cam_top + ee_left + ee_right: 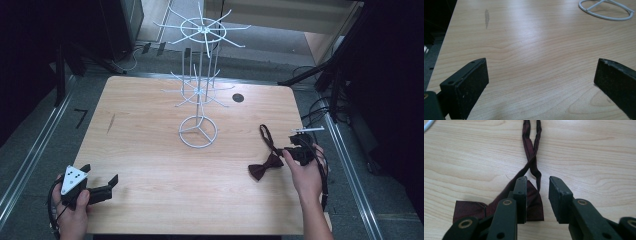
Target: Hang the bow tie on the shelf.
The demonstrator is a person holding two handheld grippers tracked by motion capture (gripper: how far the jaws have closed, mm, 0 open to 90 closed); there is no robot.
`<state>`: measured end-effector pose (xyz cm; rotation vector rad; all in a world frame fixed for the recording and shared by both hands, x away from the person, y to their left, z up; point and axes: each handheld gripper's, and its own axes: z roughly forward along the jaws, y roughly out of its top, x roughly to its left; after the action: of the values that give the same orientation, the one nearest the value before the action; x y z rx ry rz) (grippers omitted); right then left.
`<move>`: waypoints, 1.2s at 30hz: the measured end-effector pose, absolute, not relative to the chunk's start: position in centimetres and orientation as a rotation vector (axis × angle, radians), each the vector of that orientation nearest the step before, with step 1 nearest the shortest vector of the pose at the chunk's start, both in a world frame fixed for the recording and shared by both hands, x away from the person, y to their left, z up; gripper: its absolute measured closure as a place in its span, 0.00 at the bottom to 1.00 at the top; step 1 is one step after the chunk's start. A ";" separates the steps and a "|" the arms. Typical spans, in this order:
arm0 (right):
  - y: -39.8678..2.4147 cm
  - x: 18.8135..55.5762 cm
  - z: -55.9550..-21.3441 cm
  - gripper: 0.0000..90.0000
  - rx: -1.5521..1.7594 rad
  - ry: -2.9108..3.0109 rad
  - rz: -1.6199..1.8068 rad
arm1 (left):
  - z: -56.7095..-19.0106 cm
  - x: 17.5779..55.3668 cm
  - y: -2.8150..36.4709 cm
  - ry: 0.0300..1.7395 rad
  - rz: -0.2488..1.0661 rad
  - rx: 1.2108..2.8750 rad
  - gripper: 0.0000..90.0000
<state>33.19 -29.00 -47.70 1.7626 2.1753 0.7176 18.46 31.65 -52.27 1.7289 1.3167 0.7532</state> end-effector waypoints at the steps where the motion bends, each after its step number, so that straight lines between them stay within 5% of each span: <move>1: -28.8 33.6 -47.6 0.77 1.767 2.193 0.690 | -52.3 18.5 31.7 1.316 0.750 1.731 0.00; 25: -26.9 40.1 -49.9 0.67 1.946 2.313 0.414 | -52.3 18.6 31.8 1.318 0.718 1.743 0.00; 36: -26.3 39.9 -50.7 0.85 1.909 2.343 0.316 | -52.3 18.7 31.8 1.320 0.716 1.744 0.00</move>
<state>39.94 -26.26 -50.68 1.9091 2.3426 0.3163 18.68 31.81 -52.26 1.7437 1.3203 0.7159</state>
